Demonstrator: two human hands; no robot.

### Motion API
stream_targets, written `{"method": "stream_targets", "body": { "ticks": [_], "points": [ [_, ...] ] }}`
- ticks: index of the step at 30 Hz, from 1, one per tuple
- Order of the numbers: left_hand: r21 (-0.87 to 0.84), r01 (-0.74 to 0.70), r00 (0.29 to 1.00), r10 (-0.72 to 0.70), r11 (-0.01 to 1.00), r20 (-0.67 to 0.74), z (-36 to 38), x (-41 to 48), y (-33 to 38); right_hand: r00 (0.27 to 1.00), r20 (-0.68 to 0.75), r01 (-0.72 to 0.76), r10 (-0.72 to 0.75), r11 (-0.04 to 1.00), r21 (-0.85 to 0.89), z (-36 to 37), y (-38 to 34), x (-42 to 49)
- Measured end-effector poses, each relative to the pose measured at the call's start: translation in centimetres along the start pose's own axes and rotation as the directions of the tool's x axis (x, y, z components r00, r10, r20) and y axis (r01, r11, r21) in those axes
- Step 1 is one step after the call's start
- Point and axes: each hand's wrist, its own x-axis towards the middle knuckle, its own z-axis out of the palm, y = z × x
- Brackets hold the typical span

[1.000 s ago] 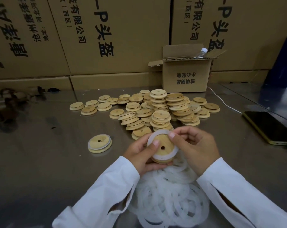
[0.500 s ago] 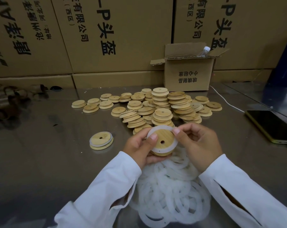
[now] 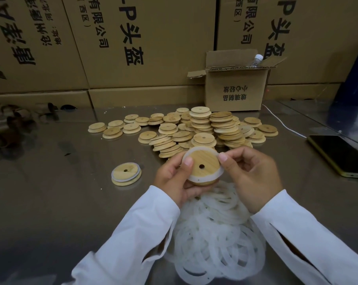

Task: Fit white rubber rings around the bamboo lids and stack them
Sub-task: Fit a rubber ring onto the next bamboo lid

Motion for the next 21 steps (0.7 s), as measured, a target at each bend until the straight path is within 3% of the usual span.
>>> {"method": "stream_targets", "body": {
  "ticks": [9, 14, 21],
  "points": [
    [-0.109, 0.002, 1.0, -0.002, 0.994, 0.001, 0.0, 0.0, -0.1, 1.0, -0.015, 0.011, -0.01, 0.995, 0.102, 0.8, -0.5, -0.7],
    [-0.259, 0.023, 0.998, -0.036, 0.966, -0.044, -0.2, 0.4, 0.2, 1.0, -0.025, 0.01, -0.008, 0.996, 0.094, 1.6, -0.2, -1.6],
    [-0.181, 0.039, 0.999, -0.037, 0.983, 0.012, 0.1, 0.2, -0.5, 0.988, -0.151, 0.039, -0.028, 0.997, 0.071, 0.9, 0.3, -0.9]
  ]
}}
